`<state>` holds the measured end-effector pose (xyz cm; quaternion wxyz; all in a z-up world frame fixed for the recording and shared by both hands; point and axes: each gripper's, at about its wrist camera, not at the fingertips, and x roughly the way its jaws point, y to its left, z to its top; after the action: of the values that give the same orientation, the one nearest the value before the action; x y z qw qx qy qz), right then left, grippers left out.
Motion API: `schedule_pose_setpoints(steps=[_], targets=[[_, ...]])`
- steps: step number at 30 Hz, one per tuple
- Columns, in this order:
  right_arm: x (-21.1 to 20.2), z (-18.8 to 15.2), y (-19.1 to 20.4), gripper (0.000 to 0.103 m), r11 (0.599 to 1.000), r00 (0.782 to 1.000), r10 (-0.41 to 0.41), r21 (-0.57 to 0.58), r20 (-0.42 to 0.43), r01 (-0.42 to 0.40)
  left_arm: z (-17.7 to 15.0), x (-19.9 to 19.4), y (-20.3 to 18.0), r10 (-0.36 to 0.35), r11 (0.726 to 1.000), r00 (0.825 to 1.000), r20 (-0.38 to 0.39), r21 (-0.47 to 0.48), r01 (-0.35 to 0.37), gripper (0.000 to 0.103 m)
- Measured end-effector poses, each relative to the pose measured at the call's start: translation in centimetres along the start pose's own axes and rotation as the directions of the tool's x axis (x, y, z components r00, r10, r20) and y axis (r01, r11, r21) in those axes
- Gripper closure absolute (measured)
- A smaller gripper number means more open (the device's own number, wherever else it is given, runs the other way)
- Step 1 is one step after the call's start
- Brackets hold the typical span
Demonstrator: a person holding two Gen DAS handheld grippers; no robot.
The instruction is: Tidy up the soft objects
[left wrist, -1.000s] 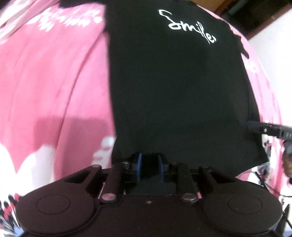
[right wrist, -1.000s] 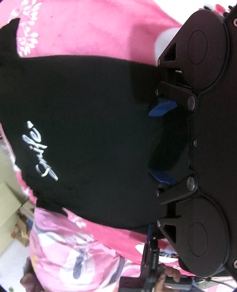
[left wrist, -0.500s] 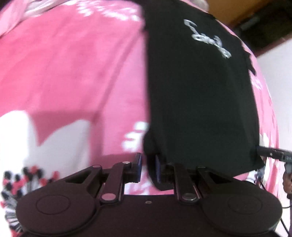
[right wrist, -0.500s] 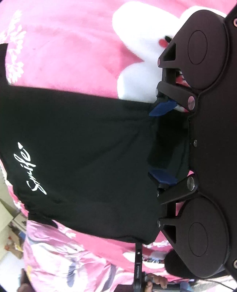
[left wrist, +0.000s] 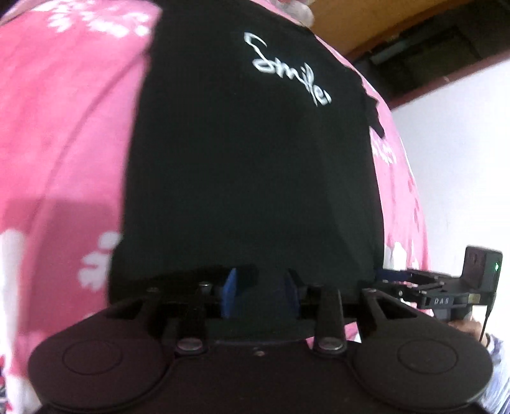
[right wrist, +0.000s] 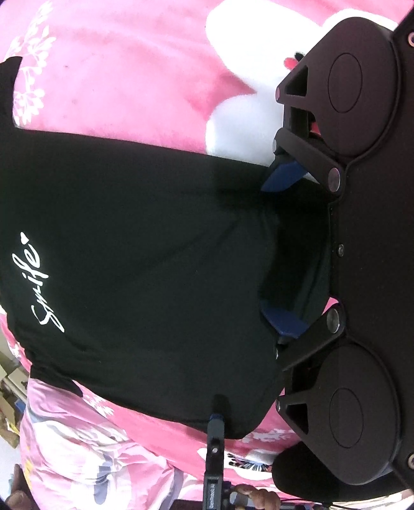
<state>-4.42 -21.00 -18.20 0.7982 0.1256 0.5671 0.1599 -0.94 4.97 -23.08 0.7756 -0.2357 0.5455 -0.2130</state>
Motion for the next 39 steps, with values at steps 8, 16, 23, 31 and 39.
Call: schedule_pose_setpoints(steps=[8, 16, 23, 31, 39], targets=[[-0.1, -0.5, 0.2, 0.016, 1.0, 1.0, 0.003, -0.013, 0.007, -0.003, -0.5, -3.4, 6.4, 0.161, 0.971, 0.987, 0.005, -0.181, -0.157, 0.072], [0.4, -0.2, 0.7, 0.013, 0.999, 1.0, -0.011, -0.032, -0.007, 0.011, -1.5, -2.7, 6.2, -0.001, 0.994, 0.999, 0.043, -0.112, 0.006, 0.089], [0.5, -0.1, 1.1, 0.011, 0.999, 1.0, -0.021, -0.046, -0.013, 0.02, -4.1, -4.2, 0.3, 0.138, 0.963, 0.973, 0.185, 0.205, -0.176, 0.098], [0.9, 0.1, 1.8, 0.008, 0.996, 0.999, -0.041, -0.083, -0.025, 0.039, -8.0, -3.0, -7.3, 0.145, 0.827, 0.932, 0.333, 0.476, -0.299, 0.098], [1.1, 0.3, 1.8, 0.006, 0.995, 0.999, -0.04, -0.093, -0.029, 0.037, -8.7, 1.2, -8.1, -0.055, 0.887, 0.991, 0.125, 0.463, -0.009, 0.092]])
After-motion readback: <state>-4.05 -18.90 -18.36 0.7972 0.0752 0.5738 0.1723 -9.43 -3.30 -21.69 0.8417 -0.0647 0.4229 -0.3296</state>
